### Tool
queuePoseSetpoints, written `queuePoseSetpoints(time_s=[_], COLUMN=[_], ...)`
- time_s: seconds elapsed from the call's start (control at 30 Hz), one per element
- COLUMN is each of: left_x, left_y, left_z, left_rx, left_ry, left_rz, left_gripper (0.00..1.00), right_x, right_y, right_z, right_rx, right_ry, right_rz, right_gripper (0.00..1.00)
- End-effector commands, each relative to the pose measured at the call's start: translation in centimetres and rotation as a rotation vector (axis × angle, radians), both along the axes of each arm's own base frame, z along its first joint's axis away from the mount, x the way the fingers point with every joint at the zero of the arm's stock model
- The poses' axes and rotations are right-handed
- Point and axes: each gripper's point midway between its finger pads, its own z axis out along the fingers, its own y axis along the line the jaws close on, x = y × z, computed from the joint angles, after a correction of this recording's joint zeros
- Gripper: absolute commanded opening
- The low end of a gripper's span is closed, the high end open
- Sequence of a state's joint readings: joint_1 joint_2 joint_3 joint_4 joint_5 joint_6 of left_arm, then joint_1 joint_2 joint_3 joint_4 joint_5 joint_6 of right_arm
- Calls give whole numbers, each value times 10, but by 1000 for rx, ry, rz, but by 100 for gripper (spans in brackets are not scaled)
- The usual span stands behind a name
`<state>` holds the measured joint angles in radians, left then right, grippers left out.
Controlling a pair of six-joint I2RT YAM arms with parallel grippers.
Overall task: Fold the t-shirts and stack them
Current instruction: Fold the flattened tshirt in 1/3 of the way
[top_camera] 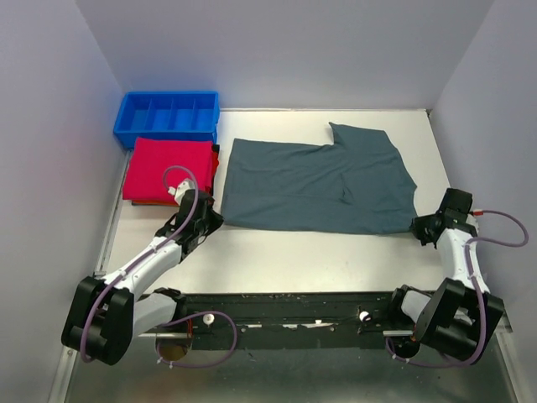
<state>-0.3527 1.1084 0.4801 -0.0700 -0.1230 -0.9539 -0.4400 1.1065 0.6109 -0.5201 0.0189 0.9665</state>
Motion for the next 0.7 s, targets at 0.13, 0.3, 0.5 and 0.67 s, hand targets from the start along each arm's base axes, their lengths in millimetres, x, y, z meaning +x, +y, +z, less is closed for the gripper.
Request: queuePoseSetpoints(time_s=[0.13,0.3,0.5,0.67], left_x=[-12,-18,-15,-6], left_y=[17,16,19,29], left_z=[-10,-19,-17,17], left_rx=[66,58,110,160], left_ry=[31,37,39,-33], left_rz=[16,3,-24,-2], left_gripper=[0,3,61,61], right_x=[-34,-34,-8,16], right_y=[-17,-21,-19,-16], right_z=[-6,-7,19,49], right_rx=[-121,-168,-236,-327], right_ry=[57,19,-91,-213], right_rz=[-93,-88,90,247], right_gripper=[1,35,51,51])
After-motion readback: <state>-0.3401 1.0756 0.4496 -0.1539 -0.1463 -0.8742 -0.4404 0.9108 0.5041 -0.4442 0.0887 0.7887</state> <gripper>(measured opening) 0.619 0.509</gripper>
